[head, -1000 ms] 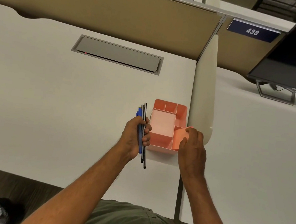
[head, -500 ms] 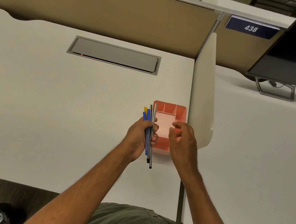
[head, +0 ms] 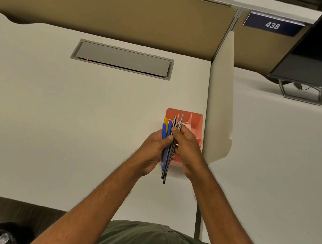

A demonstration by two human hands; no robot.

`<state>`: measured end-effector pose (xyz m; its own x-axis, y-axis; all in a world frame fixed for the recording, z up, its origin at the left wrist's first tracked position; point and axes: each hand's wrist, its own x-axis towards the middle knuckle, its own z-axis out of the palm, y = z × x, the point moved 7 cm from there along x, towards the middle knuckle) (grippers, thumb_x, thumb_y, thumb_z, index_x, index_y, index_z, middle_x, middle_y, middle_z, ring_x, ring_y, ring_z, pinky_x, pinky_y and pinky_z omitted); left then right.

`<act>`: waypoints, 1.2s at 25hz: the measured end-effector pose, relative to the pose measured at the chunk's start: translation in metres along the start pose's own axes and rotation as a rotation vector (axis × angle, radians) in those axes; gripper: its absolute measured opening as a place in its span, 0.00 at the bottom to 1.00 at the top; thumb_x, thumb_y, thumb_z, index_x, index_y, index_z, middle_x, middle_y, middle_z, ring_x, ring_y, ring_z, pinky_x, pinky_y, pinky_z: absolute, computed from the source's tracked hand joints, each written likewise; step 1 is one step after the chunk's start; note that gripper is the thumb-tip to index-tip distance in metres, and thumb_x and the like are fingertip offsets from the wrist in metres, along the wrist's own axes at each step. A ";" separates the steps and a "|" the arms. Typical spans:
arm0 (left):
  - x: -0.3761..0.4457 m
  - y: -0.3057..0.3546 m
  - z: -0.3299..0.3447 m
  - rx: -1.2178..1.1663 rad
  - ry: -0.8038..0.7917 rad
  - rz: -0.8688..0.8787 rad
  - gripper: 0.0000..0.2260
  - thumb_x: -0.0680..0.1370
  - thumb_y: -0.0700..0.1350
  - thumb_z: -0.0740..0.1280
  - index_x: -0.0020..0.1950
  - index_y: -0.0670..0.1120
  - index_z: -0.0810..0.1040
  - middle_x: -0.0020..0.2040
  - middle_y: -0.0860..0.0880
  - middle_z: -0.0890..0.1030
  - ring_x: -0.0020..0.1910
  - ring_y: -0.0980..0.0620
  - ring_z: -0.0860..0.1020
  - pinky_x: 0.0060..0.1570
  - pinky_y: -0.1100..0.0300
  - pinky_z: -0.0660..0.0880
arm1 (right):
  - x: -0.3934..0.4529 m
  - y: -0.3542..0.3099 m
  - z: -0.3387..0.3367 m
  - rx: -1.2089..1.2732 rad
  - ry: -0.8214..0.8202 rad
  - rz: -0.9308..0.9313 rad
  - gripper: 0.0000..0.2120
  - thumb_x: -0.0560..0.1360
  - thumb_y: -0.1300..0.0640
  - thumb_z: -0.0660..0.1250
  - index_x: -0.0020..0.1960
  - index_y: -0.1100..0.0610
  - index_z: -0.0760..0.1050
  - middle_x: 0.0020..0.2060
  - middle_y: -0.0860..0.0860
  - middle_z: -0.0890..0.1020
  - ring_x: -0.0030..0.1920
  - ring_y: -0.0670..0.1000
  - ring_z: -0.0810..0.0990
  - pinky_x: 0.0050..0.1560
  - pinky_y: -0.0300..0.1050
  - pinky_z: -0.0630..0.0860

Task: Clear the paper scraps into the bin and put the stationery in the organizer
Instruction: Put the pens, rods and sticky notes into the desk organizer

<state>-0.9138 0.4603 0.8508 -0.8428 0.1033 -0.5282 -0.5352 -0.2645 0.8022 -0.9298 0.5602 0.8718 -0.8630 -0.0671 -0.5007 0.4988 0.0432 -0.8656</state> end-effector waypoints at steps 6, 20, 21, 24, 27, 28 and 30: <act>0.006 0.006 0.001 0.106 0.034 0.043 0.09 0.84 0.51 0.60 0.62 0.55 0.75 0.49 0.54 0.85 0.49 0.54 0.85 0.49 0.60 0.82 | 0.004 -0.004 -0.004 -0.146 0.117 -0.066 0.13 0.86 0.46 0.56 0.60 0.47 0.78 0.52 0.45 0.85 0.51 0.46 0.85 0.51 0.44 0.83; 0.039 0.047 -0.013 -0.190 0.028 0.130 0.06 0.85 0.41 0.59 0.57 0.43 0.76 0.43 0.45 0.81 0.40 0.48 0.81 0.47 0.55 0.82 | 0.031 -0.062 -0.063 0.077 0.396 -0.308 0.11 0.87 0.51 0.52 0.57 0.47 0.72 0.47 0.47 0.84 0.46 0.45 0.86 0.47 0.39 0.82; 0.043 0.052 -0.012 -0.206 0.009 0.142 0.06 0.85 0.41 0.59 0.57 0.43 0.75 0.41 0.46 0.80 0.38 0.49 0.80 0.46 0.55 0.81 | 0.034 -0.065 -0.066 0.082 0.401 -0.318 0.10 0.87 0.52 0.52 0.58 0.47 0.72 0.47 0.46 0.84 0.47 0.44 0.86 0.47 0.38 0.82; 0.058 0.068 -0.010 -0.163 0.008 0.193 0.06 0.85 0.39 0.59 0.55 0.44 0.75 0.37 0.48 0.79 0.35 0.52 0.78 0.44 0.57 0.80 | 0.047 -0.073 -0.068 0.104 0.401 -0.351 0.09 0.87 0.55 0.52 0.60 0.48 0.71 0.50 0.47 0.83 0.50 0.44 0.85 0.53 0.39 0.82; 0.077 0.090 -0.010 -0.083 0.074 0.302 0.06 0.85 0.38 0.58 0.55 0.47 0.73 0.37 0.49 0.79 0.35 0.52 0.79 0.43 0.58 0.79 | 0.060 -0.085 -0.068 0.132 0.414 -0.424 0.09 0.87 0.57 0.53 0.62 0.50 0.69 0.51 0.48 0.83 0.53 0.47 0.85 0.60 0.41 0.81; 0.083 0.096 -0.011 -0.035 0.116 0.350 0.07 0.85 0.38 0.57 0.55 0.48 0.72 0.38 0.49 0.79 0.36 0.53 0.79 0.42 0.59 0.80 | 0.063 -0.089 -0.067 0.136 0.421 -0.455 0.09 0.87 0.58 0.52 0.62 0.51 0.69 0.51 0.49 0.83 0.54 0.48 0.85 0.62 0.42 0.80; 0.094 0.104 -0.013 0.018 0.202 0.417 0.06 0.86 0.38 0.57 0.57 0.49 0.70 0.40 0.48 0.79 0.36 0.56 0.81 0.42 0.63 0.80 | 0.070 -0.094 -0.066 0.136 0.430 -0.504 0.08 0.87 0.58 0.52 0.62 0.51 0.68 0.51 0.49 0.83 0.55 0.49 0.85 0.64 0.45 0.79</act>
<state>-1.0473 0.4304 0.8809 -0.9593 -0.1976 -0.2018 -0.1555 -0.2267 0.9615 -1.0422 0.6177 0.9184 -0.9338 0.3575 -0.0142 0.0086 -0.0173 -0.9998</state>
